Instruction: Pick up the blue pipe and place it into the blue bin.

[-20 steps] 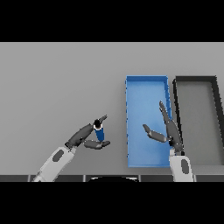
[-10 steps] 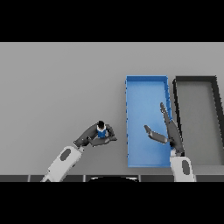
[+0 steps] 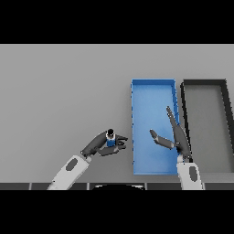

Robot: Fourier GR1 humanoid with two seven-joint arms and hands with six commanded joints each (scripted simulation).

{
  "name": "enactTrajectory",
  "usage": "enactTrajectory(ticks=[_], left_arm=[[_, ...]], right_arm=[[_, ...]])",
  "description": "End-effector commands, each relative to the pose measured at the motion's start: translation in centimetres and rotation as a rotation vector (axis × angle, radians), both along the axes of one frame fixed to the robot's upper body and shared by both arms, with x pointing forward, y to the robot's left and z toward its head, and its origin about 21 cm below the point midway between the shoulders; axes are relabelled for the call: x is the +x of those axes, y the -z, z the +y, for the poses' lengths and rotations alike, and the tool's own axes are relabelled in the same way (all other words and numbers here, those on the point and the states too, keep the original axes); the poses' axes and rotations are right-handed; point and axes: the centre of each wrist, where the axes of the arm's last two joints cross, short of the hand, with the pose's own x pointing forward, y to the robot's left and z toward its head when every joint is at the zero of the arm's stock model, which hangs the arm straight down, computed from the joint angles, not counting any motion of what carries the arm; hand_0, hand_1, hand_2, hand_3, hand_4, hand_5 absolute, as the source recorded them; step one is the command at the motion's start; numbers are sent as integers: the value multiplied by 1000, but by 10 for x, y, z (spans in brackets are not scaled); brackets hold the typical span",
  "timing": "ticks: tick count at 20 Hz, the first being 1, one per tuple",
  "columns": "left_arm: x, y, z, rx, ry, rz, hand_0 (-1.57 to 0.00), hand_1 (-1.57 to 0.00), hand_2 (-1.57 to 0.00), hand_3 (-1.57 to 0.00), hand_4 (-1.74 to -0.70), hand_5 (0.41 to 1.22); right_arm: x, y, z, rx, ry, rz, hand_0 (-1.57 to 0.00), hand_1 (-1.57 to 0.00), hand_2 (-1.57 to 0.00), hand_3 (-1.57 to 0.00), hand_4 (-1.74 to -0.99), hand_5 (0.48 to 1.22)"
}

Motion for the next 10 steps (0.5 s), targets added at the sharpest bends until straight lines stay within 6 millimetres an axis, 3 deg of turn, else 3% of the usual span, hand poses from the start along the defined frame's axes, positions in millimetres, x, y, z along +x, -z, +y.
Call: enactTrajectory(ticks=[1, 4, 10], left_arm=[[5, -6, -1, -19, -4, -17, -1508, -1520, -1527, -1518, -1488, 1202], [5, -21, -13, -97, 32, -69, -1539, -1545, -1549, -1544, -1480, 1211], [11, -51, -19, -79, 63, -107, -1562, -1564, -1565, -1564, -1473, 1218]], right_arm=[[-2, 1, 3, 7, -4, -1, 1, 1, 1, 1, -1158, 552], [-2, 0, 1, -10, -1, -14, 1, 1, 1, 1, -1144, 551], [1, -2, -3, -29, 1, -11, 1, 1, 1, 1, -1126, 567]])
